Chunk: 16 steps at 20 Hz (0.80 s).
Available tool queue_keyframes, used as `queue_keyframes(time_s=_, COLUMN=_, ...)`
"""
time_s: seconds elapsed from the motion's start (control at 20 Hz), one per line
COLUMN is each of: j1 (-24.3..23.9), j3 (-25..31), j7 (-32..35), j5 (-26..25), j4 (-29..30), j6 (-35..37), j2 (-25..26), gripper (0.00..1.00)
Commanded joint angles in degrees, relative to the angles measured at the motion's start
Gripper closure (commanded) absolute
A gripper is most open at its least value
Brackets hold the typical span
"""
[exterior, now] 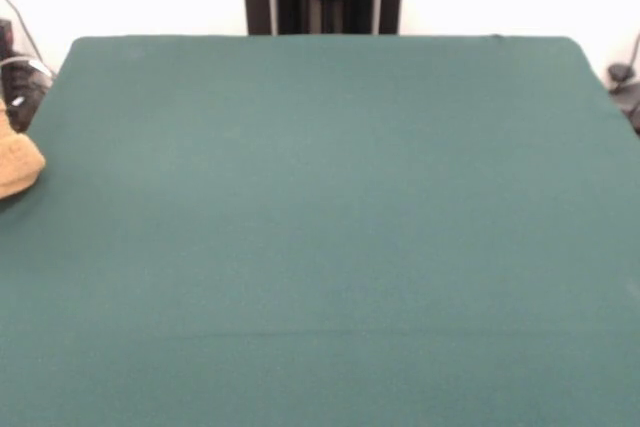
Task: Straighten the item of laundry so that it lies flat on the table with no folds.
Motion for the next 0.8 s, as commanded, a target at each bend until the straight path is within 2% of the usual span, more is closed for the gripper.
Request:
queue_keyframes(time_s=0.05, j1=-0.8, j3=7.1, j7=-14.9, j5=-2.9, j4=5.8, j6=4.7, j2=0.5, gripper=1.00)
queue_keyframes(time_s=0.25, j1=-3.0, j3=8.3, j7=-17.9, j5=-3.9, j4=3.8, j6=7.3, j2=0.7, gripper=1.00)
queue_keyframes(time_s=0.55, j1=-6.6, j3=10.7, j7=-20.2, j5=-5.3, j4=3.8, j6=8.0, j2=0.3, gripper=1.00)
queue_keyframes(time_s=0.8, j1=-7.7, j3=11.7, j7=-18.3, j5=-6.0, j4=6.1, j6=4.4, j2=0.5, gripper=1.00)
